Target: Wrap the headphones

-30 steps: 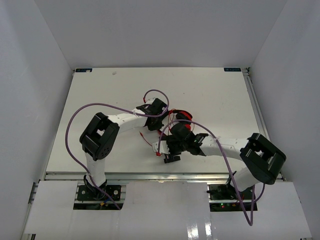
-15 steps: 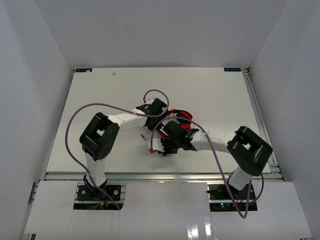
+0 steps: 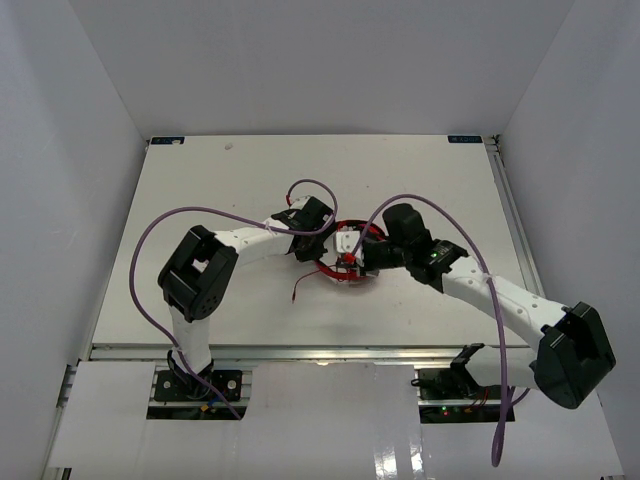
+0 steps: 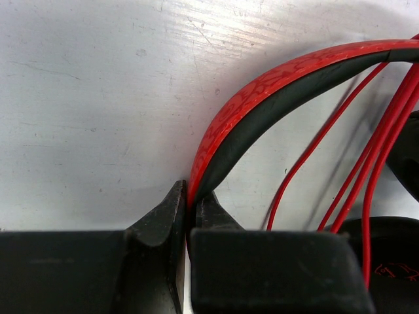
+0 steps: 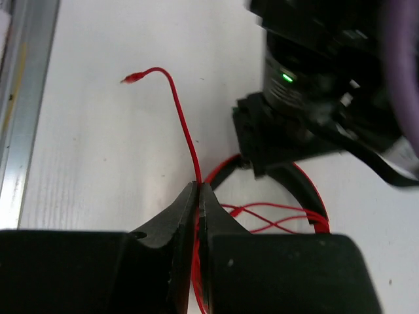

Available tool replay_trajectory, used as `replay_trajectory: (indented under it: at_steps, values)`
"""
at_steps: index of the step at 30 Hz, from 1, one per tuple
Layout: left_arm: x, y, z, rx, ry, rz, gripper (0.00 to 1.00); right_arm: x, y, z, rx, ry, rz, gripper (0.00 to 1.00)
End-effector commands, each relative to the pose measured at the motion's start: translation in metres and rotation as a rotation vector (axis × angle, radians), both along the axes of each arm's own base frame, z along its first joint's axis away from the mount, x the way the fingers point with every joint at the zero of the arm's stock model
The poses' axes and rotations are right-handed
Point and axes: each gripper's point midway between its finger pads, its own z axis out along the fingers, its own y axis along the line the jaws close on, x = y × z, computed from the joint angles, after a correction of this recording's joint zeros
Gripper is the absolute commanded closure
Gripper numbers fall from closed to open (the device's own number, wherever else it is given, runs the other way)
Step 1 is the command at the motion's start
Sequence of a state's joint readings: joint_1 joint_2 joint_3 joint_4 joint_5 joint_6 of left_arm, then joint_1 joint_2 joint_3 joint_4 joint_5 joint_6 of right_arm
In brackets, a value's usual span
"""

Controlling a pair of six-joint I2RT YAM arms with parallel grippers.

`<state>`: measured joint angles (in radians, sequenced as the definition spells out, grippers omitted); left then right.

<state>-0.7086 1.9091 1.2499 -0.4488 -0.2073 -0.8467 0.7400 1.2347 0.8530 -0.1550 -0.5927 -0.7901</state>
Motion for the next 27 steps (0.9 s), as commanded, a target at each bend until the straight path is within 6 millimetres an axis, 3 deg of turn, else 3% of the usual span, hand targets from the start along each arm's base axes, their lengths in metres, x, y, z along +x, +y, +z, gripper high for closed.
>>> replay_trajectory:
  at_steps: [1, 11, 22, 27]
  values:
    - [-0.004, -0.002, 0.009, -0.035, 0.005, -0.006, 1.0, 0.025, -0.017, 0.011, 0.111, 0.075, -0.091, 0.92]
    - [-0.007, -0.002, 0.011, -0.048, 0.009, -0.002, 1.0, 0.086, -0.036, -0.01, 0.197, 0.224, -0.457, 0.92]
    - [-0.009, -0.003, 0.01, -0.063, 0.021, -0.001, 1.0, 0.15, -0.09, -0.036, 0.29, 0.339, -0.901, 0.92]
    - [-0.01, -0.003, 0.009, -0.064, 0.023, -0.001, 1.0, 0.158, -0.106, -0.038, 0.354, 0.394, -1.025, 0.92]
